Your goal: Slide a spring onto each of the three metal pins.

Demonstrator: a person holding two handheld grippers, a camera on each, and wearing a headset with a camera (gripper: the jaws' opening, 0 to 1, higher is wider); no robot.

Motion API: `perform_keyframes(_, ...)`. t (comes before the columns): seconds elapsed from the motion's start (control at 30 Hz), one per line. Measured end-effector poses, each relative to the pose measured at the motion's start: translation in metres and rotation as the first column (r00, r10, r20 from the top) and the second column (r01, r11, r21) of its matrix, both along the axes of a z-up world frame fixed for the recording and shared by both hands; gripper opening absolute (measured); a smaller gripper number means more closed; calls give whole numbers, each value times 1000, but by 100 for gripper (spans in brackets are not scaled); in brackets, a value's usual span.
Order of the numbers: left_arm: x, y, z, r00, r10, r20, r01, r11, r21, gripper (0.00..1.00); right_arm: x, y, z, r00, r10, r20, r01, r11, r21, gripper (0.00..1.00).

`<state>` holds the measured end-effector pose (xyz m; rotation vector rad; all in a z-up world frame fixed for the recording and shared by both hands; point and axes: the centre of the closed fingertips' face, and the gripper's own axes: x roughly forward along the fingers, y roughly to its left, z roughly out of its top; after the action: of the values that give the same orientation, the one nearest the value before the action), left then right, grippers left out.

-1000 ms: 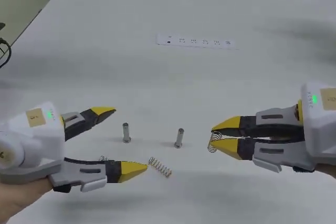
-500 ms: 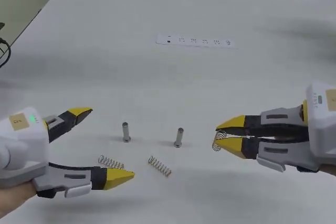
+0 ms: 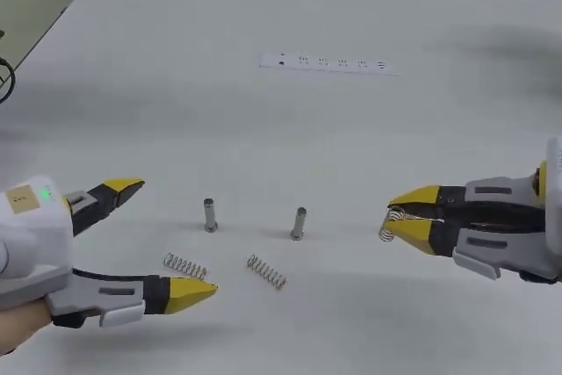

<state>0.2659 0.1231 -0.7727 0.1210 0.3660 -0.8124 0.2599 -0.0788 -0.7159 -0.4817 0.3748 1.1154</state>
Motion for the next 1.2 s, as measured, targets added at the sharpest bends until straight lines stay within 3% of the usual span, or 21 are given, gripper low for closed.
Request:
perform_keyframes(0.3, -2, 3, -2, 1000, 7, -13, -8, 1000, -3, 98, 28, -32, -6, 992, -126, 17, 126, 992, -10, 7)
perform_keyframes(0.6, 0, 7, -1, 1000, 24, -9, -24, 1000, 1, 98, 56, -56, -11, 963, -268, -6, 268, 963, 32, 7)
perform_keyframes(0.77, -2, 7, -2, 1000, 23, -15, -23, 1000, -1, 98, 64, -60, -11, 954, -299, -25, 300, 952, 59, 7)
perform_keyframes(1.03, -2, 7, -4, 999, 27, -20, -27, 1000, 3, 98, 71, -61, -22, 949, -312, -44, 314, 948, 43, 7)
perform_keyframes(1.1, -1, 9, -2, 999, 36, -3, -36, 999, 10, 98, 71, -62, -26, 947, -318, -45, 320, 947, 37, 7)
perform_keyframes(1.2, 0, 11, -1, 999, 48, -6, -48, 999, -8, 98, 72, -62, -28, 943, -327, -53, 329, 943, 40, 7)
